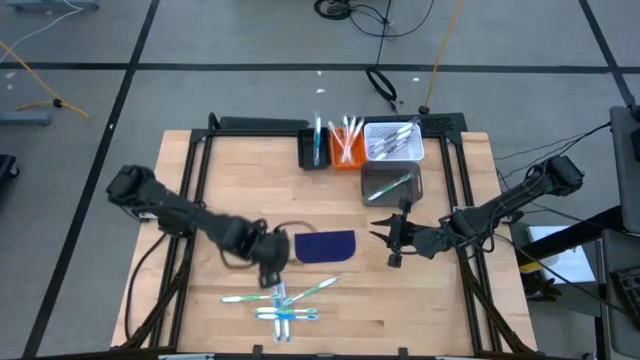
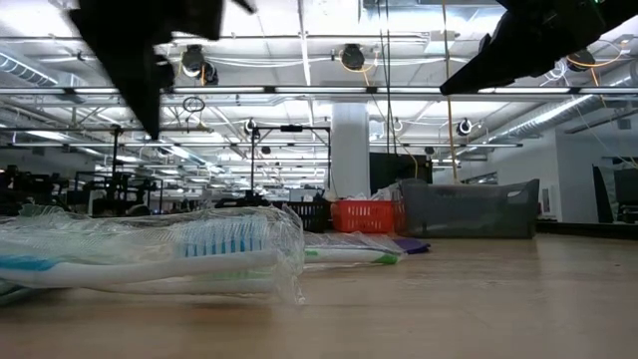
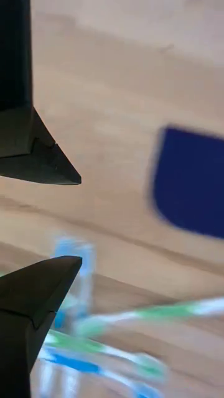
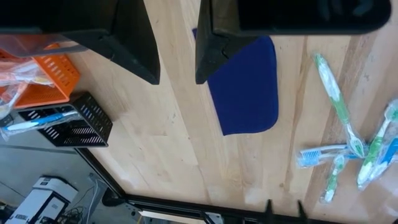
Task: Pick & Place Toothbrushes
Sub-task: Put the green toothbrush into the gray bin
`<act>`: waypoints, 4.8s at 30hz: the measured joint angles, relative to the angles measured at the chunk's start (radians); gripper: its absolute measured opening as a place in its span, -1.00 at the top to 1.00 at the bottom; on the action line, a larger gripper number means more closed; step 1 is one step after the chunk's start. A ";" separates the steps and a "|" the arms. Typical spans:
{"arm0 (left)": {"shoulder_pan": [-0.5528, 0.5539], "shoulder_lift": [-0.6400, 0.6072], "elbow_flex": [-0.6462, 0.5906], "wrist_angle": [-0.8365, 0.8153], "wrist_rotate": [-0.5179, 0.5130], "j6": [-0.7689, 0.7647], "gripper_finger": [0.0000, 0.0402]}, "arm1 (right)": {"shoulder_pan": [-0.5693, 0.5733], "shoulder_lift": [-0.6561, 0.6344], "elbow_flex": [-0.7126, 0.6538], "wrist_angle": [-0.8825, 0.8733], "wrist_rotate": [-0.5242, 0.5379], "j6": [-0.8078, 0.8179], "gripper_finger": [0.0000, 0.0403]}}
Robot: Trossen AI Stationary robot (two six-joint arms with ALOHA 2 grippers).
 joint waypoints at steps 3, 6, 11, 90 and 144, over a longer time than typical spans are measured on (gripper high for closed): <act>-0.074 -0.001 -0.044 0.029 0.000 -0.073 0.00 | 0.000 0.000 0.000 0.011 0.000 0.000 0.54; -0.140 -0.001 -0.074 0.056 -0.002 -0.154 0.00 | 0.000 0.000 0.000 0.024 0.000 0.000 0.54; -0.232 -0.001 -0.106 0.091 -0.057 -0.313 0.00 | 0.000 0.000 0.000 0.048 0.000 -0.005 0.54; -0.265 -0.185 -0.396 0.378 -0.096 -0.474 0.98 | 0.000 0.001 0.000 0.043 -0.004 -0.019 0.54; 0.274 0.178 -0.352 1.938 -0.135 0.718 0.98 | -0.174 0.046 0.000 0.553 -0.192 -0.193 0.50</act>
